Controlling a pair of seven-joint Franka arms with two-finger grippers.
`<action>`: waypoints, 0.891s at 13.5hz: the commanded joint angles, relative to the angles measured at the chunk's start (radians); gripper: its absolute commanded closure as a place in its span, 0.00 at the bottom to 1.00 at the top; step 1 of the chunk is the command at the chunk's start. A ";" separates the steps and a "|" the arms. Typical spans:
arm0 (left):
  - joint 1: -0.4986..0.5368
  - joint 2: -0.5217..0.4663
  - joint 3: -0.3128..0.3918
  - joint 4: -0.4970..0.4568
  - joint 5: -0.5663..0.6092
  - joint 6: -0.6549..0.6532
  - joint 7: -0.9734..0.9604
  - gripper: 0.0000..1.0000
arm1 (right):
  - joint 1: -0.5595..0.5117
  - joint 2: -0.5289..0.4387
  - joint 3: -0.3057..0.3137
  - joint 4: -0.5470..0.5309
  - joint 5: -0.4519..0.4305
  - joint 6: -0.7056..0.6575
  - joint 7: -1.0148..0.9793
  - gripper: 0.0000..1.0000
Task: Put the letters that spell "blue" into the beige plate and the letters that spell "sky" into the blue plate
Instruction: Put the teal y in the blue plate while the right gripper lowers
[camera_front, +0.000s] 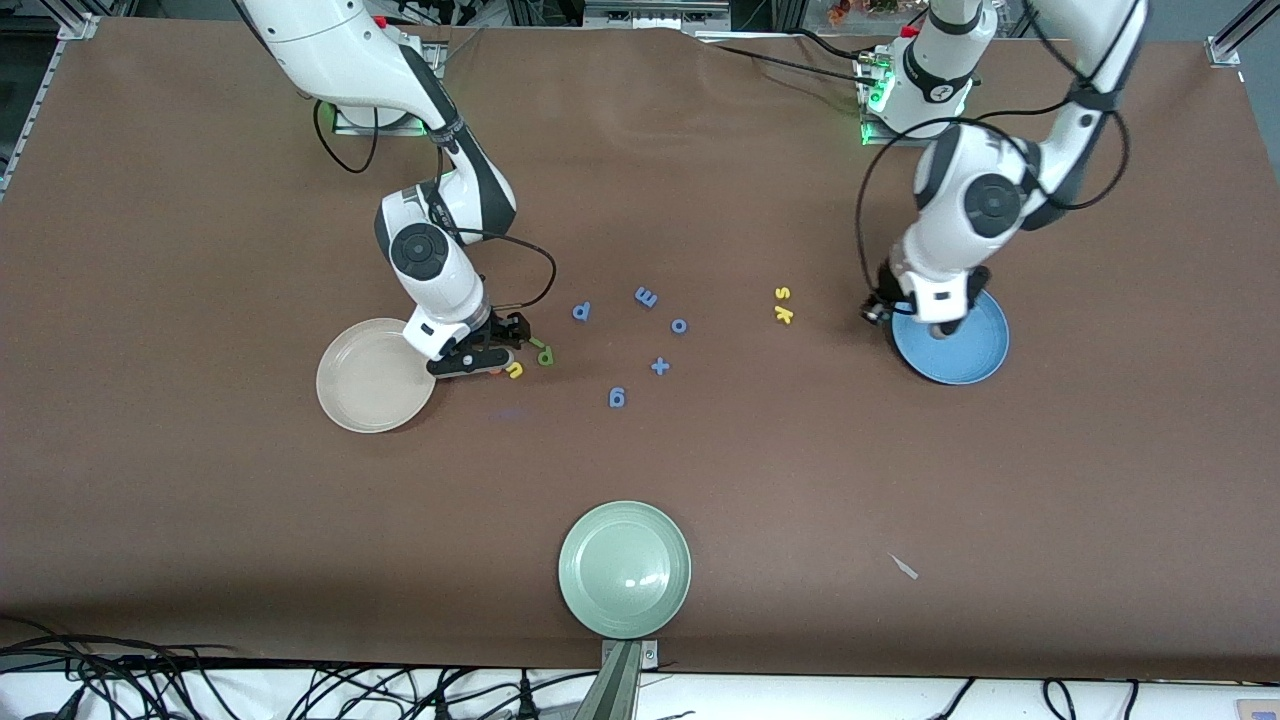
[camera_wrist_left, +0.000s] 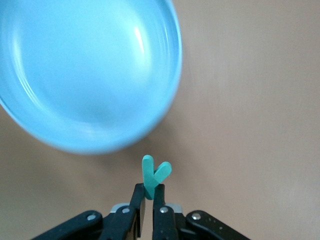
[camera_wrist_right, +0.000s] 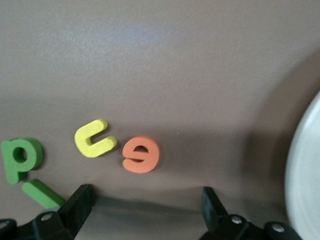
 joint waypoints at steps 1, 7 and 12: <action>0.134 -0.036 -0.005 -0.017 0.036 -0.041 0.176 0.91 | -0.014 0.032 0.002 0.033 -0.014 0.014 -0.019 0.02; 0.248 0.013 -0.010 -0.023 0.171 -0.034 0.228 0.71 | -0.015 0.095 0.002 0.124 -0.013 0.014 -0.017 0.04; 0.237 0.005 -0.019 -0.018 0.165 -0.034 0.199 0.48 | -0.037 0.100 0.002 0.133 -0.014 0.007 -0.029 0.06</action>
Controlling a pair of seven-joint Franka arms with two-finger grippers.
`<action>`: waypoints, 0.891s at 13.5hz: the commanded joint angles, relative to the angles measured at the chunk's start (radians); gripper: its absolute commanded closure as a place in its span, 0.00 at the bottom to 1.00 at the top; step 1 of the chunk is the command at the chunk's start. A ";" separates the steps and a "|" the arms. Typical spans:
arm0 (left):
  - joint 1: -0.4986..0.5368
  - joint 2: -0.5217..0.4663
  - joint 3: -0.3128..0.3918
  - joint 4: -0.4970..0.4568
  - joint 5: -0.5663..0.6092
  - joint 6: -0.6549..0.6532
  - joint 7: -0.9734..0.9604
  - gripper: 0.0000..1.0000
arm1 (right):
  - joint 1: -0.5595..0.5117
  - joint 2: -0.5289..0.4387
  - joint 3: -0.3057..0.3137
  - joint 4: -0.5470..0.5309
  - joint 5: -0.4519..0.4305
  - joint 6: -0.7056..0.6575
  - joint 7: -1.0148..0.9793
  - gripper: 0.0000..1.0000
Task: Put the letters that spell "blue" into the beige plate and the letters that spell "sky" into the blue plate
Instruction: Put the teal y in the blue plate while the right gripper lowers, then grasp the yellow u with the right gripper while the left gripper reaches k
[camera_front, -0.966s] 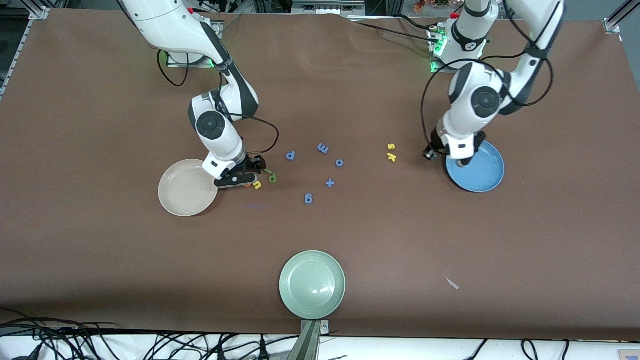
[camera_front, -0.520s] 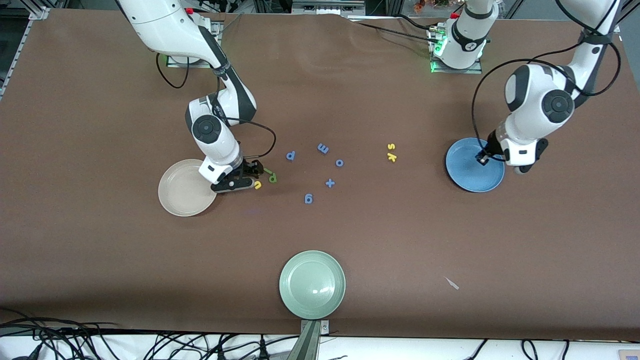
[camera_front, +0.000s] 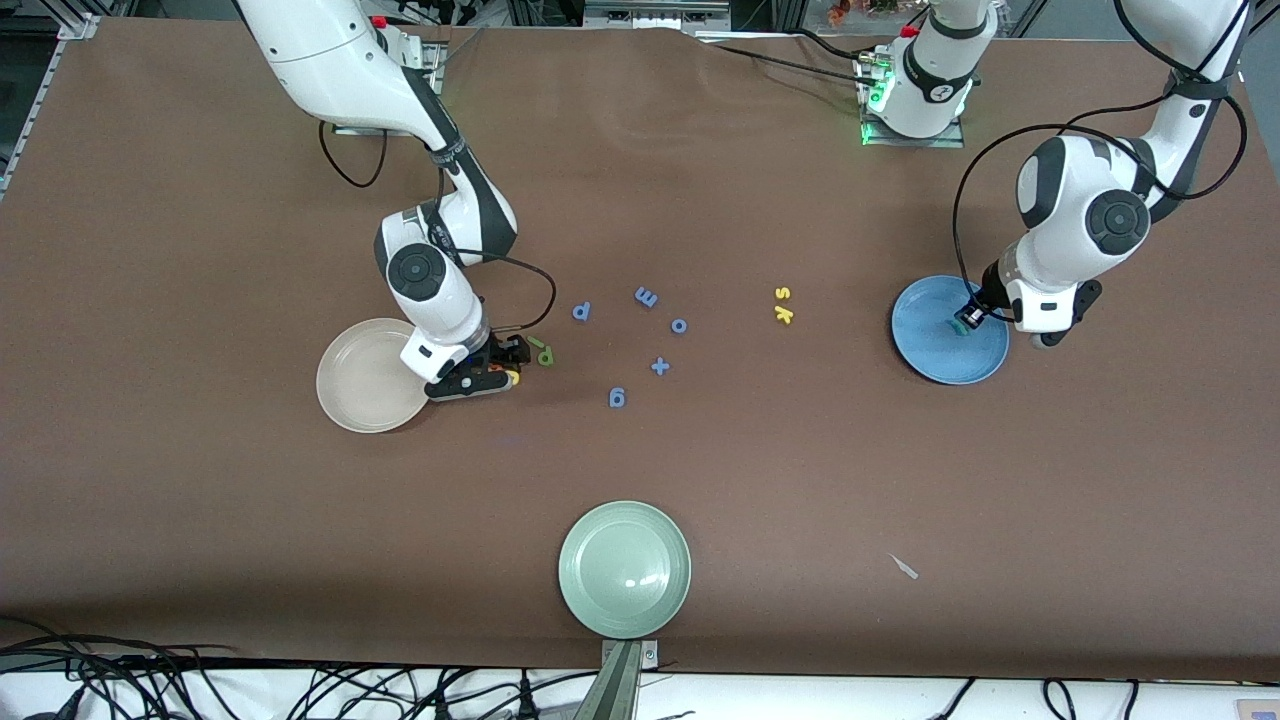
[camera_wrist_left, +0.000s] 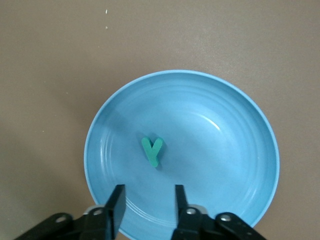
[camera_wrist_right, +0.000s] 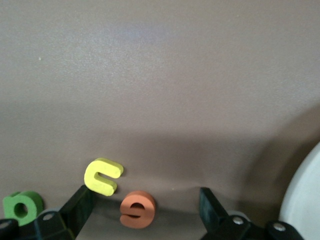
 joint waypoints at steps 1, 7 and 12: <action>-0.014 -0.010 -0.022 0.006 0.024 -0.002 -0.050 0.48 | -0.018 0.033 0.005 0.025 -0.016 0.006 -0.016 0.06; -0.031 -0.014 -0.160 0.006 0.027 0.031 -0.262 0.47 | -0.011 0.036 0.011 0.045 -0.012 0.006 0.002 0.08; -0.033 0.054 -0.289 0.006 0.021 0.079 -0.492 0.47 | -0.010 0.072 0.014 0.092 -0.008 0.006 0.005 0.17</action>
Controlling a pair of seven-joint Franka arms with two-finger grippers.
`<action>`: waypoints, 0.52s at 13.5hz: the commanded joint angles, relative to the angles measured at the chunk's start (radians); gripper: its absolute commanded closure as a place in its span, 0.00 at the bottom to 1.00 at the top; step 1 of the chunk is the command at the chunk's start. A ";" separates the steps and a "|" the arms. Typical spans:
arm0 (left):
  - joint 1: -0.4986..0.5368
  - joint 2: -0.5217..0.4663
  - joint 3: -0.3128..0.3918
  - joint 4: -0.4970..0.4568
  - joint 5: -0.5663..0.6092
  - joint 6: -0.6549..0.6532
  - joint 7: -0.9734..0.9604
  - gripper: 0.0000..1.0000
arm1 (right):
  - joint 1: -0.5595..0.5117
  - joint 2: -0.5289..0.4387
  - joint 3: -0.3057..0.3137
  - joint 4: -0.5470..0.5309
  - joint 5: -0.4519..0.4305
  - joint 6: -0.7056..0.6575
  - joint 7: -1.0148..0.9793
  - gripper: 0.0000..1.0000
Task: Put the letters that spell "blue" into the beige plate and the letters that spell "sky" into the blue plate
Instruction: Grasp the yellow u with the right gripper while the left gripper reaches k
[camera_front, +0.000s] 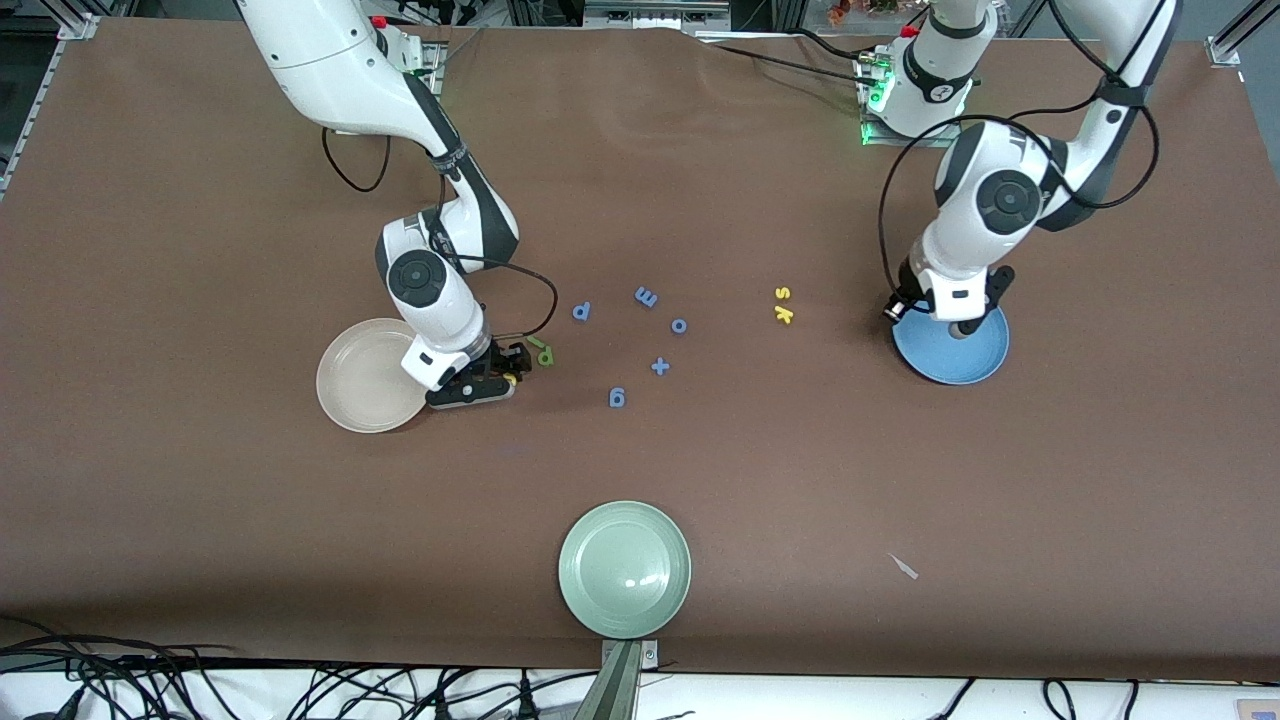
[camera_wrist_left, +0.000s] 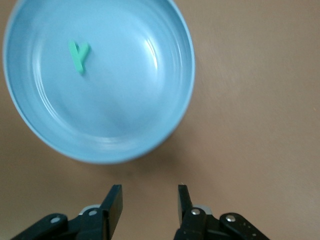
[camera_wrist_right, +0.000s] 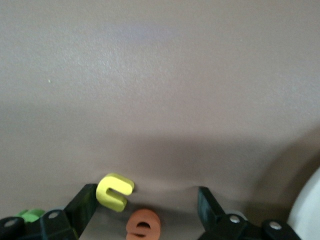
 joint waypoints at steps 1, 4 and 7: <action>0.004 0.048 -0.058 0.005 0.021 0.033 -0.119 0.47 | -0.007 0.043 0.011 0.040 -0.008 0.007 0.005 0.25; -0.033 0.112 -0.066 0.005 0.022 0.079 -0.162 0.47 | -0.007 0.043 0.011 0.038 -0.008 0.005 0.002 0.31; -0.073 0.140 -0.066 0.008 0.027 0.113 -0.229 0.47 | -0.005 0.043 0.012 0.032 -0.006 0.005 0.007 0.34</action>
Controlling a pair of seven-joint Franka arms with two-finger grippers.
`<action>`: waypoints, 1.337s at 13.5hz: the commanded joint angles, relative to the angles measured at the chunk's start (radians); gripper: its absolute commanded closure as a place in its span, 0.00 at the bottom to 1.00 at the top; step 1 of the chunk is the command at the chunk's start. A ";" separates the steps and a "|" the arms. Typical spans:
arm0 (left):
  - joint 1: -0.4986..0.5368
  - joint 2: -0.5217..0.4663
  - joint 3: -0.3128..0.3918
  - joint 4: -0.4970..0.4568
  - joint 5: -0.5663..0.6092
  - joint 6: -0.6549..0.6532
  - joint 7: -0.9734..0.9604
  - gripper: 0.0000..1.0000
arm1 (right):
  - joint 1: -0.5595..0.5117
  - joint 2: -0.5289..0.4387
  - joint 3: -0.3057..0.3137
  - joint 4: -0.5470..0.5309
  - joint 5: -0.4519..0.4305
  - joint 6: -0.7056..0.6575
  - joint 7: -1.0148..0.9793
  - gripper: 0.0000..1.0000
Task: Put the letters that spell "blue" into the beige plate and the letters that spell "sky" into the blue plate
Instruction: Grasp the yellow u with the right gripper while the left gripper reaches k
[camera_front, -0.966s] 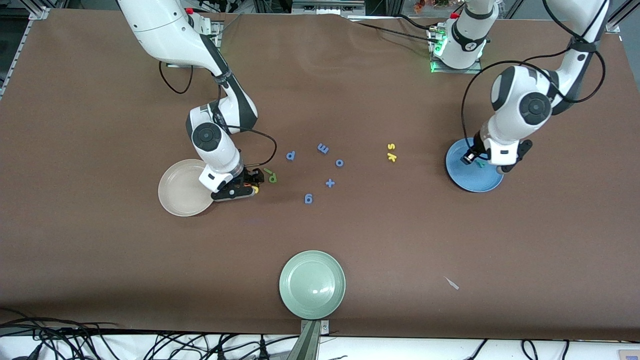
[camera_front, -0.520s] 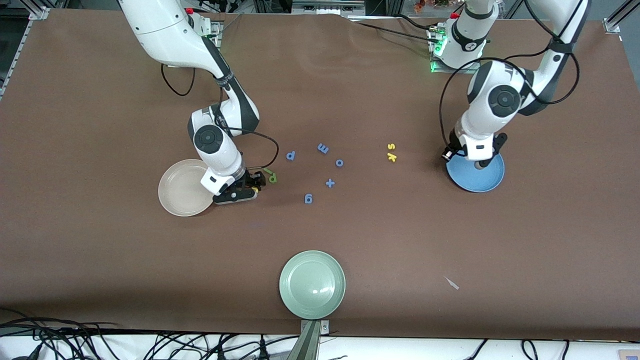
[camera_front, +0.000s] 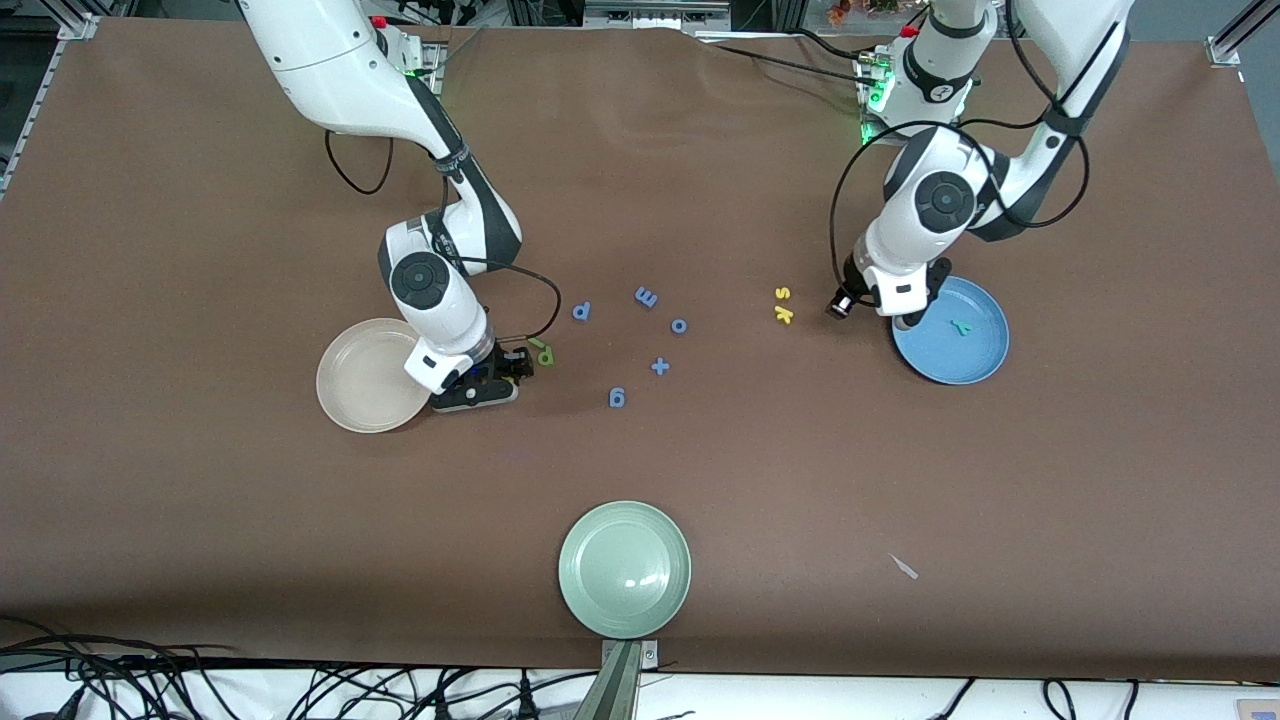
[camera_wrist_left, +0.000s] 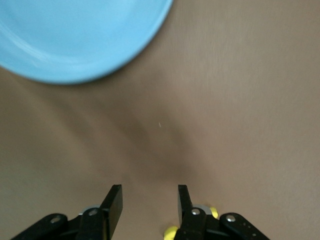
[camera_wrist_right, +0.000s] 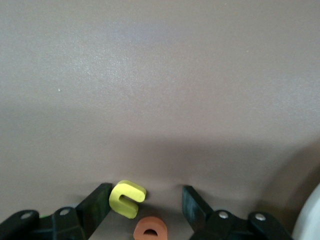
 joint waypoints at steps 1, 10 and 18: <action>-0.024 0.026 -0.002 0.012 0.025 0.019 -0.082 0.47 | -0.001 0.037 0.008 0.019 -0.006 0.004 0.008 0.34; -0.073 0.079 -0.001 0.023 0.027 0.097 -0.131 0.47 | -0.005 0.033 0.005 0.018 -0.006 -0.002 -0.010 0.61; -0.100 0.155 0.011 0.101 0.027 0.095 -0.151 0.45 | -0.017 0.008 -0.002 0.082 -0.006 -0.147 -0.039 0.67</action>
